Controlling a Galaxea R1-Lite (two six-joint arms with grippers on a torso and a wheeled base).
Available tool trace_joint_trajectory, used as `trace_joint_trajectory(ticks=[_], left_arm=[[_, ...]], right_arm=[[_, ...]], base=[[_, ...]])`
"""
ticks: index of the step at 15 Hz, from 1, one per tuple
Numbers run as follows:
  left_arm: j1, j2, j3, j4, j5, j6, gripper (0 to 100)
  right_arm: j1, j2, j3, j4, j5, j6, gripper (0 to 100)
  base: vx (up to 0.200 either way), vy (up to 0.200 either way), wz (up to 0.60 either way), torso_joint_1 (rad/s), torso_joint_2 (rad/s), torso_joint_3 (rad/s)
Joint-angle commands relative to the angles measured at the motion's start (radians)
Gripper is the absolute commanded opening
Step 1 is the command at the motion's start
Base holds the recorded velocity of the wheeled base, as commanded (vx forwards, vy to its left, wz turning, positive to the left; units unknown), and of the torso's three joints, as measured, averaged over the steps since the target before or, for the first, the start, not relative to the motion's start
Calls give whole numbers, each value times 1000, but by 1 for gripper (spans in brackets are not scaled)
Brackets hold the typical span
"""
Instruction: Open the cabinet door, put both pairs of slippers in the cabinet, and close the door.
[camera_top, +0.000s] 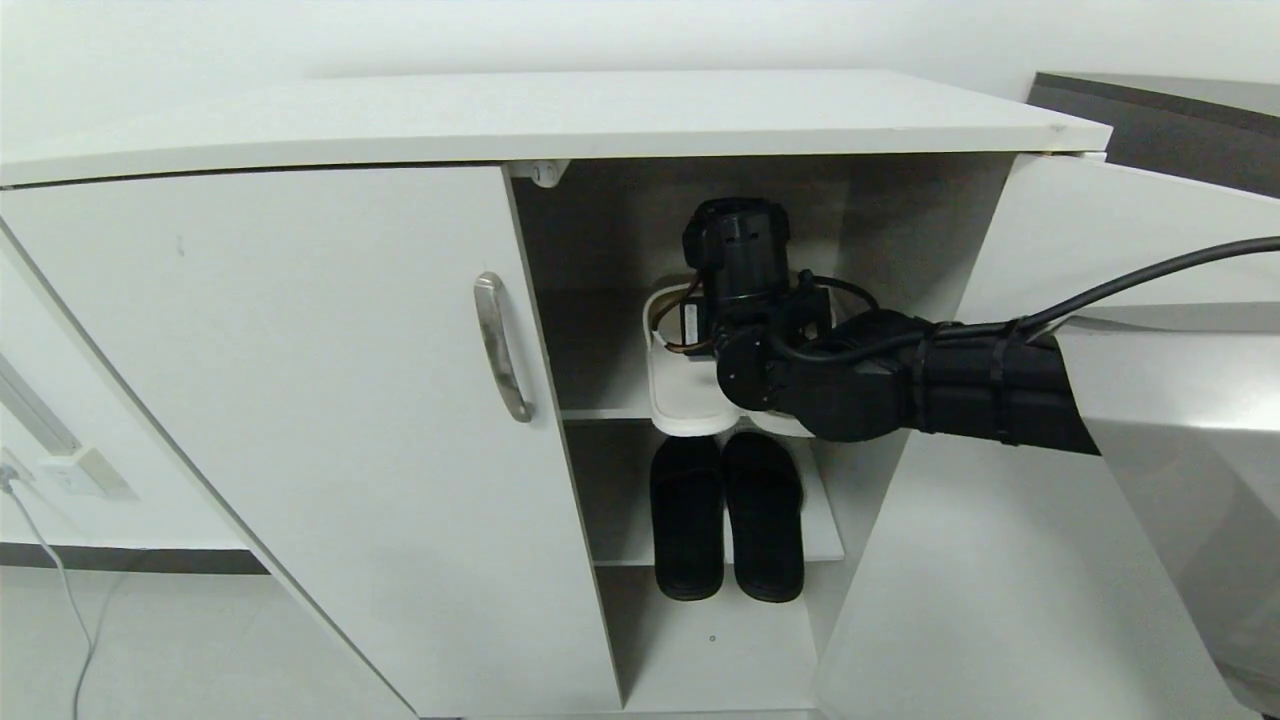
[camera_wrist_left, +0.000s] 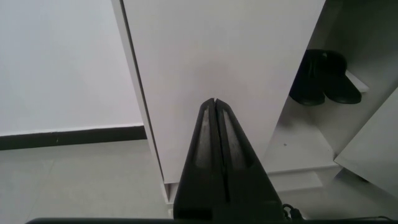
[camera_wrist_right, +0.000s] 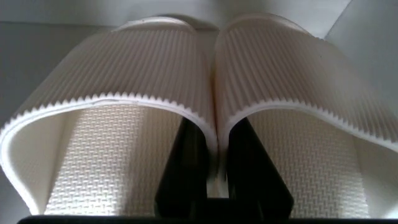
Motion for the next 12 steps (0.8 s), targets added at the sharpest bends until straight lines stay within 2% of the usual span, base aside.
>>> trace_joint_trajectory(ticks=[1,4,5,12], left_arm=[[0,0,0,0,0,0,0],[0,1,0,0,0,0,0],[0,1,0,0,0,0,0],[0,1,0,0,0,0,0]], right_arm=[[-8,9,-10,13,5,2,0],[-14,21,-10,21,5,13,0],[-14,21,-10,24,5,13,100],[15,-26,5,56,3,24,100]], base=[[0,0,0,0,0,0],[0,0,0,0,0,0],[0,0,0,0,0,0],[0,0,0,0,0,0]])
